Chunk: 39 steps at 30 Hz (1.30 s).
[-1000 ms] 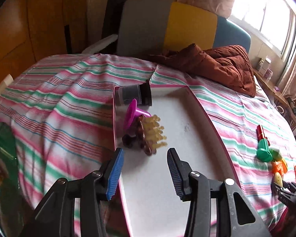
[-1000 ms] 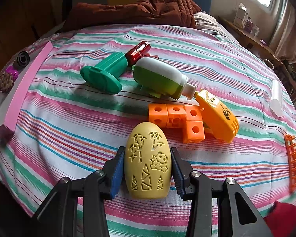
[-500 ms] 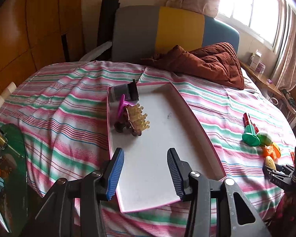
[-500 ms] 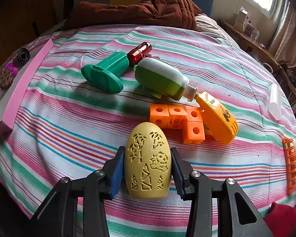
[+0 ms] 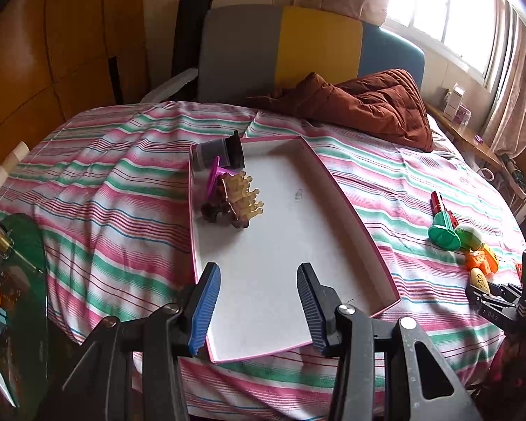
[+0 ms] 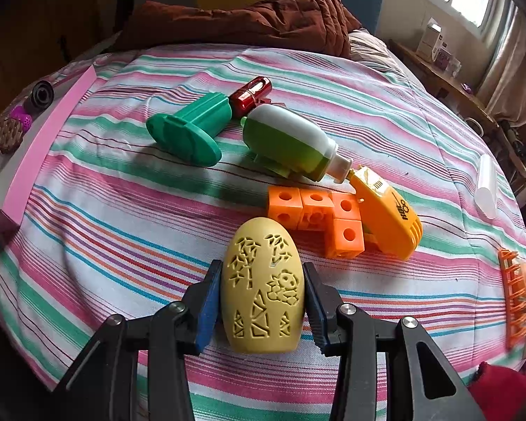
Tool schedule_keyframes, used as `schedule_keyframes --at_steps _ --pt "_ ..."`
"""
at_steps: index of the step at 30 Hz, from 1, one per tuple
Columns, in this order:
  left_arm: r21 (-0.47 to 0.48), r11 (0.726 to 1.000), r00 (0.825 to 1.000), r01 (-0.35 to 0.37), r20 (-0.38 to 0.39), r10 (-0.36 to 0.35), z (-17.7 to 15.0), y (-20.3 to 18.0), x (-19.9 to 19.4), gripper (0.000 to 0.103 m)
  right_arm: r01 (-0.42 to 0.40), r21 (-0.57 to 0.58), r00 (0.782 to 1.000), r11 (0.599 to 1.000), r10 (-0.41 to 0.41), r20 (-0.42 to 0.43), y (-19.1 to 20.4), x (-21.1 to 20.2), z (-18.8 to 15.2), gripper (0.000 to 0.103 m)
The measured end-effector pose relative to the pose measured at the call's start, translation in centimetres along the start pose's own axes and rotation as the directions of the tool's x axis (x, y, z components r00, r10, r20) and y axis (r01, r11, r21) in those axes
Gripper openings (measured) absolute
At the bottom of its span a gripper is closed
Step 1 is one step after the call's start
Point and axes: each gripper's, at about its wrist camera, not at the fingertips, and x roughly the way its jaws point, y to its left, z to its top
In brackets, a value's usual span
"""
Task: Organize rigid objects
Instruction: 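Carry the yellow egg-shaped block toward the tray with the right tool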
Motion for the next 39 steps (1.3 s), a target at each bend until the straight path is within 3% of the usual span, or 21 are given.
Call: schedule_keyframes --at_steps 11,26,31,39 --pt "-0.004 1.000 1.000 -0.001 -0.005 0.001 -0.4 0.6 -0.3 0.046 -0.029 0.032 0.999 0.999 0.031 -0.042 0.6 -0.2 0.4 0.044" --pt "-0.061 0.998 1.000 -0.019 -0.004 0.018 -1.6 3.9 -0.9 0.046 -0.211 -0.004 0.977 0.978 0.210 -0.037 8.6 -1.6 2.2 0.044" --pt "-0.084 0.996 1.000 -0.031 0.001 0.031 -1.9 5.1 -1.2 0.046 -0.304 0.023 0.953 0.952 0.304 0.010 10.6 -3.4 4.1 0.044" --pt "-0.102 0.994 0.999 -0.044 0.000 0.044 -2.3 6.3 -1.3 0.046 -0.430 -0.090 0.900 0.899 0.434 0.036 18.2 -6.0 7.7 0.044"
